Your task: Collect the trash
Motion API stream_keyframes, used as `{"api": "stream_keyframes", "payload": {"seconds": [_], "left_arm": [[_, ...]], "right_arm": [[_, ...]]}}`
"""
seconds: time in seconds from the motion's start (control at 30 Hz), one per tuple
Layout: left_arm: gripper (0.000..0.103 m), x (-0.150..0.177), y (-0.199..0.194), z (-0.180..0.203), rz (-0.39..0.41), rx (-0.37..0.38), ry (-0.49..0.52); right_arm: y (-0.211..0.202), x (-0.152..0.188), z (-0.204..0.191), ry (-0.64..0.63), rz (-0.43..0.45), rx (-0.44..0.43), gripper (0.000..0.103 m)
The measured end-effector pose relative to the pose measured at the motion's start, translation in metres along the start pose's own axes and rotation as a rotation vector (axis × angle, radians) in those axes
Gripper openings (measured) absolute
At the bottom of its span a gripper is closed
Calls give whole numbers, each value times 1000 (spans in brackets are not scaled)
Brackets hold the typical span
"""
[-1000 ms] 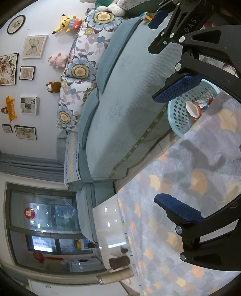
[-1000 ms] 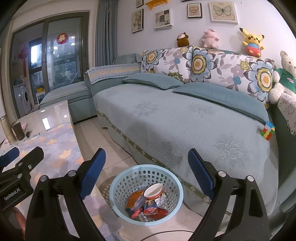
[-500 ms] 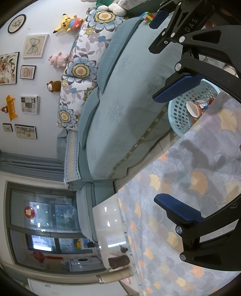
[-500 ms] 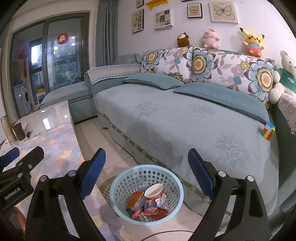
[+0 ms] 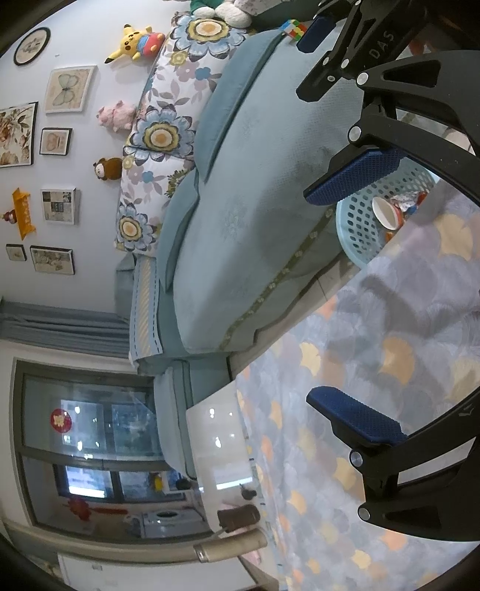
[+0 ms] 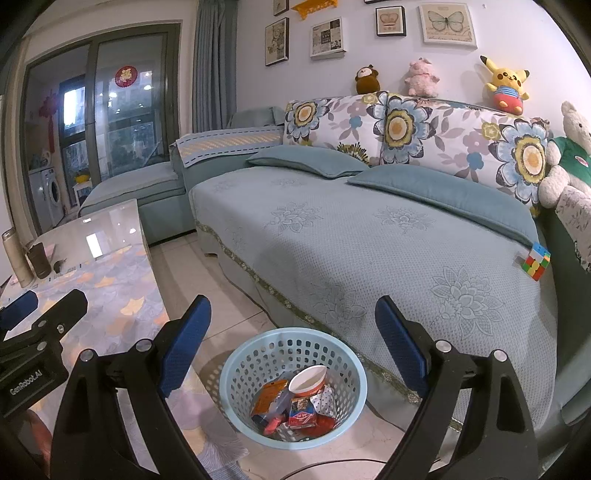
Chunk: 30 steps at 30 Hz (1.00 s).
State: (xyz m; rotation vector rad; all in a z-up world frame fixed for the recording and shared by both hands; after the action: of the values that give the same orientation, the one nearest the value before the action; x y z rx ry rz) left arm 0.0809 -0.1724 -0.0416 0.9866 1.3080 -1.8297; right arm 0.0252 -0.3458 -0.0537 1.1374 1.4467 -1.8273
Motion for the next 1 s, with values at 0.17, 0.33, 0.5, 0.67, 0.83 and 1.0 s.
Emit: {"api": "stream_keyframes", "payload": {"seconds": [0.17, 0.33, 0.5, 0.67, 0.83, 1.0], "left_arm": [[95, 1, -1, -1, -2, -1, -10], [95, 2, -2, 0, 2, -10, -6], [95, 2, -3, -1, 8, -21, -1], [95, 2, -2, -1, 6, -31, 8], [95, 1, -4, 2, 22, -53, 41], [95, 2, -4, 4, 16, -43, 43]], "right_arm": [[1, -4, -1, -4, 2, -2, 86], [-1, -7, -3, -3, 7, -4, 86], [-3, -10, -3, 0, 10, -5, 86], [-6, -9, -3, 0, 11, -6, 86], [-8, -10, -2, 8, 20, -4, 86], [-8, -10, -2, 6, 15, -6, 86]]}}
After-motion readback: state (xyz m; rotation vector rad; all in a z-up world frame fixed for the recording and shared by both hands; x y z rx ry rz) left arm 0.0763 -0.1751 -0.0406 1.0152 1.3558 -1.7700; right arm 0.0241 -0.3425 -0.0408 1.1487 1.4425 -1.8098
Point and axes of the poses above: each gripper's, at about its wrist camera, not at the fingertips, and y roughly the way its jaws point, z to its right, x to its underside, the point moved 6 cm from there along y, roughly the way its jaws point, and after that the axes turned 8 degrees about -y, right-handed, at the moved point
